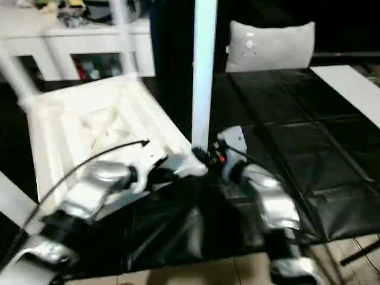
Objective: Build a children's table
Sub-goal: Rotate leg to tighten
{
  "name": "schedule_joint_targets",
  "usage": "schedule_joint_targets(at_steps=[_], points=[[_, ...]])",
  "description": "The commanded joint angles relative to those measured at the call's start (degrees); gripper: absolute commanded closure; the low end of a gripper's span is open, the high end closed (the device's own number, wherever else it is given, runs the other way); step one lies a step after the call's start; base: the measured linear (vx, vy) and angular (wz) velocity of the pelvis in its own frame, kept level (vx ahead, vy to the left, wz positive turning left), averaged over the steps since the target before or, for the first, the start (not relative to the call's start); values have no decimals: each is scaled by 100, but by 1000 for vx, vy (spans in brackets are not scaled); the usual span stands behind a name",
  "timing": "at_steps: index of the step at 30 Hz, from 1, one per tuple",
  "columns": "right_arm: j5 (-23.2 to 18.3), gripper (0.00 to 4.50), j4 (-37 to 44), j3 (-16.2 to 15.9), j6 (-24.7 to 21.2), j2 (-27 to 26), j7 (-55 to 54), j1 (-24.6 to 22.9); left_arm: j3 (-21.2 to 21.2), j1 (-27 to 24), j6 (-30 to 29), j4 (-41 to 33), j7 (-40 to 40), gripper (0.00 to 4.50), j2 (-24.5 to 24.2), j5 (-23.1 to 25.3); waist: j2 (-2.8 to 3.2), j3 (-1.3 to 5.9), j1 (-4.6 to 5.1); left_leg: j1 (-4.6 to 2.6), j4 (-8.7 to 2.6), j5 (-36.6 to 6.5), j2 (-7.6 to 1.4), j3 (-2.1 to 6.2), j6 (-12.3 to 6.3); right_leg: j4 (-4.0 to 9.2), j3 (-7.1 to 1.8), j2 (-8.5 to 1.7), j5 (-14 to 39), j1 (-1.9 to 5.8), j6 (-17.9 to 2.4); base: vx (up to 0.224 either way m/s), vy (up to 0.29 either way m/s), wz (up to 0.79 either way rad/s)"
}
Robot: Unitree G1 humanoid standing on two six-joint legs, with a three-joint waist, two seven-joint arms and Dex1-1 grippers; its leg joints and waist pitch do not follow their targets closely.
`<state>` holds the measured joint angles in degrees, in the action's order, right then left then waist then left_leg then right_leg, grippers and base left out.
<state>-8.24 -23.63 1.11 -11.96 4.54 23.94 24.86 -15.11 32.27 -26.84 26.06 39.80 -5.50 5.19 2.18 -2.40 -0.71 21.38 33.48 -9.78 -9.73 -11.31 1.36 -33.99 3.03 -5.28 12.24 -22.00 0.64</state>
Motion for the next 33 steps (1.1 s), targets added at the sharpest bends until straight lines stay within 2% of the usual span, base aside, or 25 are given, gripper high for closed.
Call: schedule_joint_targets(at_steps=[1,2,4,5,6,7,8,10,13,16,17,18,20,22,23,24,25,26,28,29,31,32,33], points=[[346,228,-305,-246,156,-124,-390,-24,-289,29,216,-102,67,450,434,-172,-32,256,-27,-101,-525,-2690,-306,291,290,581,-185,-349,2493,73,-810,0,0,0],[310,207,-244,-225,222,-103,-304,-86,-310,17,219,-134,109,450,403,-153,-23,240,-27,-107,-531,-2686,-314,268,258,580,-197,-327,2271,54,-877,0,0,0],[210,194,-188,-158,239,-83,-200,-141,-329,9,243,-144,163,450,363,-140,-55,253,-37,-96,-517,-2588,-298,239,140,562,-222,-329,2053,78,-949,0,0,0],[30,183,-119,-50,218,-58,-82,-199,-353,-2,295,-148,226,450,303,-140,-43,257,-63,-99,-512,-2478,-299,230,62,562,-238,-334,1966,85,-990,0,0,0],[-20,171,-15,-47,361,145,206,-305,-375,-29,384,-153,359,450,175,-145,-54,274,-104,-113,-495,-2324,-308,210,3,557,-252,-332,1764,103,-1024,0,0,0],[-75,171,60,-20,470,335,464,-398,-371,-46,449,-132,443,450,65,-138,-55,279,-134,-96,-485,-2198,-302,195,-52,542,-262,-331,1624,113,-1044,0,0,0],[-147,146,130,27,558,505,713,-482,-360,-59,493,-107,515,450,-36,-128,-54,295,-214,-109,-463,-1927,-314,167,-183,510,-277,-328,1260,122,-1145,0,0,0],[-278,146,208,140,695,771,1137,-591,-344,-62,647,-22,648,450,-177,-108,-72,312,-257,-63,-437,-1598,-306,160,-321,468,-267,-336,960,173,-1230,0,0,0],[-436,105,362,156,837,1240,1868,-765,-315,-88,783,37,841,450,-373,-85,-82,312,-323,-37,-397,-1261,-302,143,-523,451,-252,-352,782,202,-1311,0,0,0],[-625,92,480,183,776,1675,2562,-860,-347,-144,1055,62,1201,450,-608,-143,-69,309,-329,-22,-397,-1218,-302,152,-581,448,-227,-342,902,217,-1325,0,0,0],[-734,68,498,185,751,1932,2957,-874,-403,-186,1308,62,1495,450,-773,-196,-47,303,-322,-27,-406,-1292,-317,159,-549,453,-221,-337,1058,212,-1332,0,0,0],[-807,68,500,181,714,2064,3184,-859,-445,-207,1439,56,1672,450,-864,-227,-66,302,-318,-25,-407,-1336,-312,161,-549,463,-212,-329,1116,218,-1327,0,0,0],[-923,58,509,151,647,2275,3590,-810,-532,-244,1665,25,2009,450,-1022,-278,-54,295,-310,-43,-420,-1418,-338,160,-532,460,-217,-325,1182,200,-1366,0,0,0],[-899,53,509,-11,764,2511,4063,-751,-673,-305,1857,-61,2512,450,-1237,-331,-66,296,-313,-45,-426,-1462,-346,157,-510,452,-213,-324,1229,197,-1379,0,0,0],[-899,53,511,-50,793,2547,4165,-743,-705,-313,1910,-71,2596,450,-1282,-327,-56,298,-328,-50,-426,-1464,-354,153,-485,443,-210,-323,1223,194,-1401,0,0,0],[-932,53,545,-231,866,2690,4641,-710,-838,-310,2137,-59,2881,450,-1460,-272,-43,301,-345,-59,-422,-1475,-363,152,-478,436,-212,-326,1175,180,-1439,0,0,0],[-932,53,545,-231,866,2690,4641,-710,-838,-310,2137,-59,2881,450,-1460,-272,-77,301,-350,-59,-417,-1494,-363,145,-494,439,-211,-325,1177,180,-1445,0,0,0],[-972,53,577,-416,901,2802,5116,-657,-944,-281,2382,-11,3147,450,-1605,-231,-66,304,-400,-63,-418,-1460,-379,145,-507,416,-216,-334,1138,181,-1448,0,0,0],[-998,70,588,-506,848,2811,5296,-604,-999,-268,2453,-25,3307,450,-1673,-229,-78,301,-426,-70,-419,-1427,-386,138,-510,408,-221,-338,1100,173,-1466,0,0,0],[-1025,88,584,-571,793,2812,5429,-557,-1034,-260,2512,-36,3435,450,-1717,-238,-63,306,-463,-81,-418,-1401,-393,137,-481,391,-226,-346,1067,162,-1503,0,0,0],[-1041,91,570,-630,743,2811,5576,-508,-1068,-250,2579,-44,3564,450,-1757,-249,-58,306,-476,-82,-421,-1394,-398,140,-463,381,-227,-344,1022,162,-1520,0,0,0],[-1010,126,497,-789,694,2791,5839,-384,-1159,-236,2662,-110,3816,450,-1818,-277,-85,311,-483,-80,-418,-1368,-390,138,-458,366,-222,-340,962,166,-1549,0,0,0],[-989,126,449,-844,692,2772,5931,-330,-1199,-232,2696,-140,3906,450,-1838,-277,-79,316,-499,-78,-415,-1325,-394,138,-456,352,-224,-350,912,164,-1564,0,0,0]])
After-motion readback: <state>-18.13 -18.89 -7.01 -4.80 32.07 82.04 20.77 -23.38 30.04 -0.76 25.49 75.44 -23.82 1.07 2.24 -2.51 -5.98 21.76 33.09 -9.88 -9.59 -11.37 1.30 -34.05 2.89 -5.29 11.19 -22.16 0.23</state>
